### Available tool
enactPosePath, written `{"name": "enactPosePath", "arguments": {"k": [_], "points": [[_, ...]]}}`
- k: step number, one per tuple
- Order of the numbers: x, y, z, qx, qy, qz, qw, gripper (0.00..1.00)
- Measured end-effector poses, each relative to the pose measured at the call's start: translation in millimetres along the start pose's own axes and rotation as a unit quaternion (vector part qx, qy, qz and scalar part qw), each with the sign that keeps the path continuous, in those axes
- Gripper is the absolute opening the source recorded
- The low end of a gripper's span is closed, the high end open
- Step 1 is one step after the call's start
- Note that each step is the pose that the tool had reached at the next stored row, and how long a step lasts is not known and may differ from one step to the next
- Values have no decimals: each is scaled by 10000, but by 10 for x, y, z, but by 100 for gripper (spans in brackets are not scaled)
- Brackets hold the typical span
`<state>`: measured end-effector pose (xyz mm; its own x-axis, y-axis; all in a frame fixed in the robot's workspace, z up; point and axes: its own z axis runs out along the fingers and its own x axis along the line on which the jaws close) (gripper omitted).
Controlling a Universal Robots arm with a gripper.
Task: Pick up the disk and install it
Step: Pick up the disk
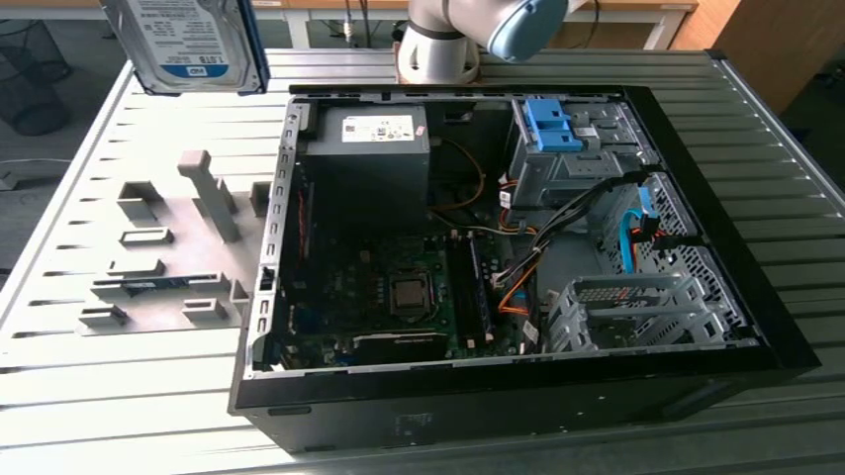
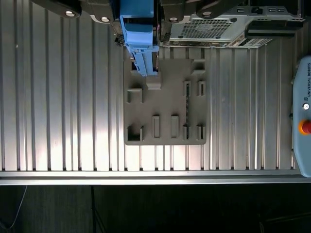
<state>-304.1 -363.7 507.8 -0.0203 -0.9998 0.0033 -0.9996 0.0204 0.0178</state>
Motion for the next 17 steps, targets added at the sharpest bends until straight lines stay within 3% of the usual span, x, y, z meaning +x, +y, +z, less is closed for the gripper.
{"name": "enactPosePath", "arguments": {"k": [9,17], "points": [[-3,-141,-2,0,0,0,10000,36],[-4,-171,-3,0,0,0,10000,36]]}}
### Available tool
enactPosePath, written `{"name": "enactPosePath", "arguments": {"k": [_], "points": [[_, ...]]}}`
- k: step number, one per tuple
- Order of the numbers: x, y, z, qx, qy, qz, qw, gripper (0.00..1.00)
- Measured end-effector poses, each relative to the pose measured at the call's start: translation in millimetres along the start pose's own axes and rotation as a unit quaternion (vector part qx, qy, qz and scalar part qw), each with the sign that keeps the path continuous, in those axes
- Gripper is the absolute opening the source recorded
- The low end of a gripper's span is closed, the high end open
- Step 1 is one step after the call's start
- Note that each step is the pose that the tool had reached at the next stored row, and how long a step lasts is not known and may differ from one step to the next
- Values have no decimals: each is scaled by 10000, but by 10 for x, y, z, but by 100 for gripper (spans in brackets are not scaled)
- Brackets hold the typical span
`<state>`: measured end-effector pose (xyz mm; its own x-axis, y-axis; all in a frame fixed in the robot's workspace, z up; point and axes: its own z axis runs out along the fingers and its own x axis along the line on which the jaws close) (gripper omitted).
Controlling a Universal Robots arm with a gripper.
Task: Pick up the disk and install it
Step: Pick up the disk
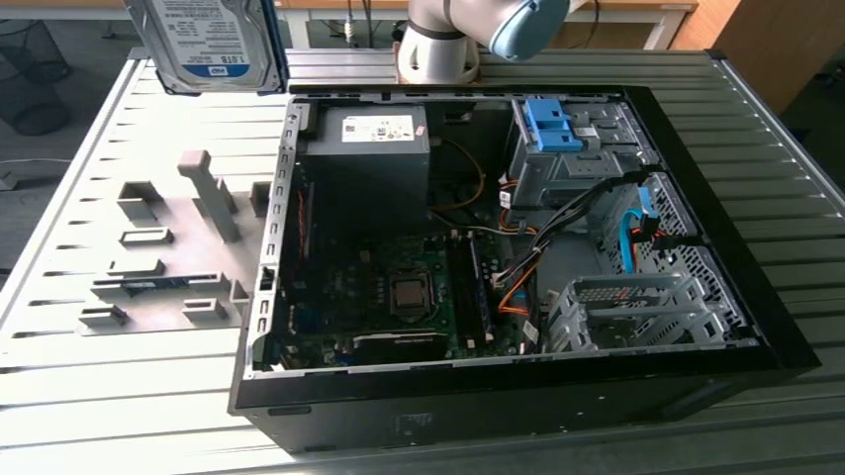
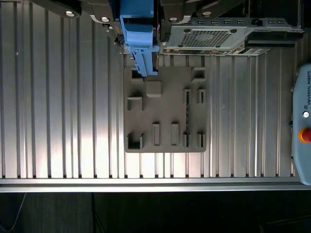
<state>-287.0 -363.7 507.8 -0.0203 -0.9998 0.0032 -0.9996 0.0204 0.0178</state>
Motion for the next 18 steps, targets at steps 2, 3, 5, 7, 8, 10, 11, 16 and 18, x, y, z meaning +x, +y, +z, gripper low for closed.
{"name": "enactPosePath", "arguments": {"k": [2,3,5,7,8,10,11,16,18], "points": [[0,0,0,0,0,0,10000,36],[0,-1,0,0,0,0,10000,36],[0,-1,0,0,0,0,10000,36],[0,-1,0,0,0,0,10000,36],[0,-1,0,0,0,0,10000,36],[3,-2,0,0,0,0,10000,36],[15,-3,0,0,6,-1,10000,36],[121,-4,2,1,74,1,10000,36],[136,-11,3,2,96,2,10000,36]]}}
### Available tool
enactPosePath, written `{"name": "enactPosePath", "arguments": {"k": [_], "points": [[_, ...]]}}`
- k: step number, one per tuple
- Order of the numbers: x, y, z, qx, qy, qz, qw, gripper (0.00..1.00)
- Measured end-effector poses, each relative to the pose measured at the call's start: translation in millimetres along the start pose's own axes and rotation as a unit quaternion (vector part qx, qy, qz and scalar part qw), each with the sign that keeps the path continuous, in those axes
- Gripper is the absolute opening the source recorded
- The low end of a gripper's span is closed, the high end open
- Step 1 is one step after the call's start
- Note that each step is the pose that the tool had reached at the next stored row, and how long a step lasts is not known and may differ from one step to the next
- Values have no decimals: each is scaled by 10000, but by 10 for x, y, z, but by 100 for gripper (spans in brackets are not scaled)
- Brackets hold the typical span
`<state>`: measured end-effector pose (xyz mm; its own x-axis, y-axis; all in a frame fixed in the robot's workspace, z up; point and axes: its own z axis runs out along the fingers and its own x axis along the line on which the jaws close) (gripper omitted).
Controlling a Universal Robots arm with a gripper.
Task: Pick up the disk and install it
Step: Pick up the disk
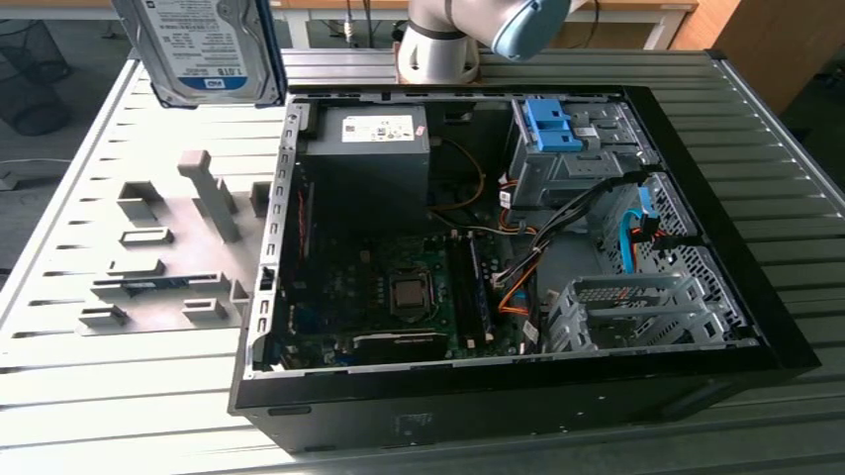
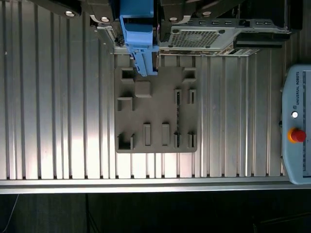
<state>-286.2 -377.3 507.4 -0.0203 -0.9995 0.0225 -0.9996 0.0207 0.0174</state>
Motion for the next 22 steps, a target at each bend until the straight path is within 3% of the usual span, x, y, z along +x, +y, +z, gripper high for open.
{"name": "enactPosePath", "arguments": {"k": [6,17,22], "points": [[0,-121,4,0,3,0,10000,36],[-8,-516,3,0,3,0,10000,36],[-10,-632,2,0,3,0,10000,36]]}}
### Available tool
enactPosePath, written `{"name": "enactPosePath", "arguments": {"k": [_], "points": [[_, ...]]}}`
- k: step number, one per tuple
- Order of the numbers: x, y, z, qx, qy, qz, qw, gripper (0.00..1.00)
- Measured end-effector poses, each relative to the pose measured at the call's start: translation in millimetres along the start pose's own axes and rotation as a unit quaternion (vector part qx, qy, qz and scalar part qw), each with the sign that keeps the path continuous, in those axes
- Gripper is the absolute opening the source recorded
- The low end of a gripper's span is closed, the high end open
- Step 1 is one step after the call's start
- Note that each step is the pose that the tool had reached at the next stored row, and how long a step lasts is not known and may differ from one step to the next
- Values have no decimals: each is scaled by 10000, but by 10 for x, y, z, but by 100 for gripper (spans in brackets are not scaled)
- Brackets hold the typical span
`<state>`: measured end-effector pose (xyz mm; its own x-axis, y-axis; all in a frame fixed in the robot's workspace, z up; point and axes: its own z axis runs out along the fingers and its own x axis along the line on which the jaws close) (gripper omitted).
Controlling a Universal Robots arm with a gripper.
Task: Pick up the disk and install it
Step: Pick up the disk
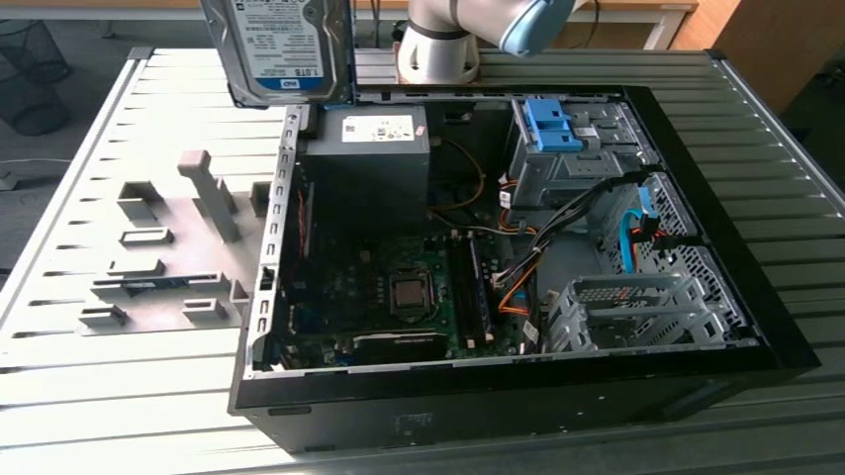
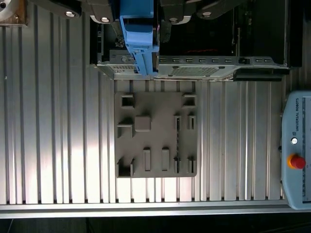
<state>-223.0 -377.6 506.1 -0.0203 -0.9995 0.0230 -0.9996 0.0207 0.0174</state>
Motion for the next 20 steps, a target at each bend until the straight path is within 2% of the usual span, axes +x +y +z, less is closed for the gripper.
{"name": "enactPosePath", "arguments": {"k": [16,18,20], "points": [[2,-10,0,0,0,0,10000,36],[38,-11,1,-1,1,0,10000,36],[107,-12,5,0,2,0,10000,36]]}}
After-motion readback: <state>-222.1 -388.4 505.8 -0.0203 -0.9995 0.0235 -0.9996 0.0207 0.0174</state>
